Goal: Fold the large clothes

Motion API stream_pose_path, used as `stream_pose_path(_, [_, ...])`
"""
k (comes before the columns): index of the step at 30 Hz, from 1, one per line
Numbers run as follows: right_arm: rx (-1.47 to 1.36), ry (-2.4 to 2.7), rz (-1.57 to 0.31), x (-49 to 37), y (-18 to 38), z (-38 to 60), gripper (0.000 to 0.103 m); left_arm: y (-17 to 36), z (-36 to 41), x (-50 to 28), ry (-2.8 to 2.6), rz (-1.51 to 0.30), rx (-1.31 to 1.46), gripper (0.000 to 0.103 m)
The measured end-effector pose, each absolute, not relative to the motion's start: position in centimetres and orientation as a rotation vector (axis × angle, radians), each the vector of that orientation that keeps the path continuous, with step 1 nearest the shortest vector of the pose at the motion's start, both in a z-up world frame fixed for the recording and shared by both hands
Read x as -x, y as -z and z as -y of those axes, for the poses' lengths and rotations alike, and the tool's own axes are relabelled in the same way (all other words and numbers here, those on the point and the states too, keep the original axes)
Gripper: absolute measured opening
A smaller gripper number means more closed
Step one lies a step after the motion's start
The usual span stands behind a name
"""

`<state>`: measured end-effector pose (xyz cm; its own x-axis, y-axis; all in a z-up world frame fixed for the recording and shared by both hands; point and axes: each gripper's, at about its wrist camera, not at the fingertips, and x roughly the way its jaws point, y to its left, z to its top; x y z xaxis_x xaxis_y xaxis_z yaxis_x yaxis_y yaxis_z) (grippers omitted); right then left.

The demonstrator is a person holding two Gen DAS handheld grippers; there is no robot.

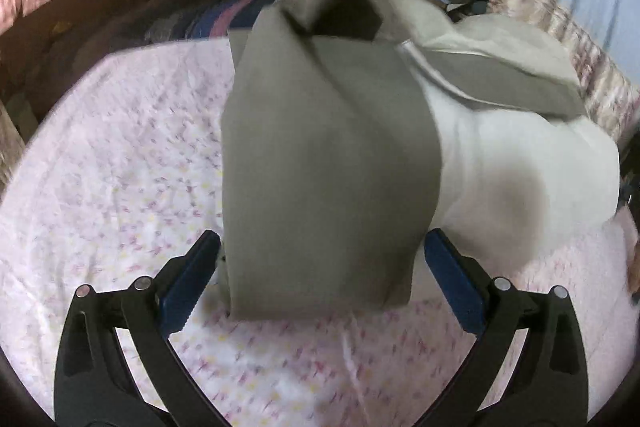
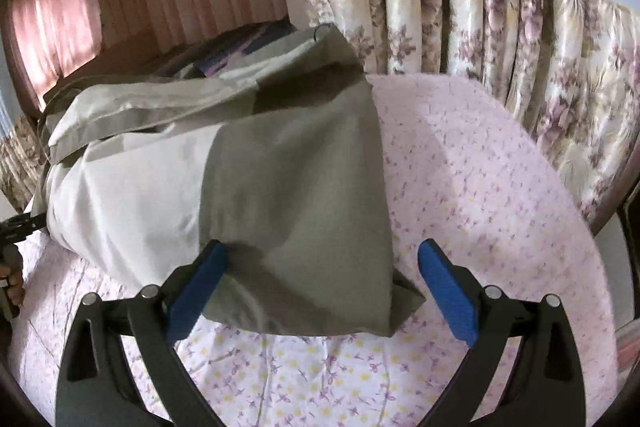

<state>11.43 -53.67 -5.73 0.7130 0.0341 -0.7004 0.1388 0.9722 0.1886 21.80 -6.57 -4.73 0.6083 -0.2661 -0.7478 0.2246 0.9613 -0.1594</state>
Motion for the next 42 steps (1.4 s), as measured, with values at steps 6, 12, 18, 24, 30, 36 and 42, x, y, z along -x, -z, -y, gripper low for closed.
stream_pose_path(6, [-0.223, 0.052, -0.756, -10.4, 4.8, 53.3, 0.011, 4.2, 7.0, -22.4, 0.338, -0.85, 0.087, 0.023])
stream_pose_path(12, [-0.233, 0.001, -0.718, -7.4, 2.5, 53.1, 0.006, 1.8, 5.0, -18.2, 0.365, -0.805, 0.085, 0.013])
stream_pose_path(18, [-0.231, -0.083, -0.719, -2.2, 0.6, 51.7, 0.006, 0.2, 1.6, -12.0, 0.382, -0.819, 0.163, 0.012])
stream_pose_path(24, [-0.201, -0.096, -0.693, -0.2, 0.3, 52.7, 0.076, 1.0, -0.6, -8.6, 0.319, -0.836, 0.07, 0.042])
stream_pose_path(30, [-0.181, -0.034, -0.543, -2.4, -3.4, 55.9, 0.079, -4.9, -2.9, -10.5, 0.175, -0.608, -0.049, 0.097])
stream_pose_path(36, [-0.035, -0.004, -0.619, -10.0, -1.8, 55.6, 0.079, -3.9, -1.3, -17.8, 0.141, -0.582, -0.212, 0.1])
stream_pose_path(42, [0.147, -0.057, -0.773, -17.1, 2.2, 53.2, 0.079, -1.8, 3.0, -22.4, 0.218, -0.6, -0.398, 0.1])
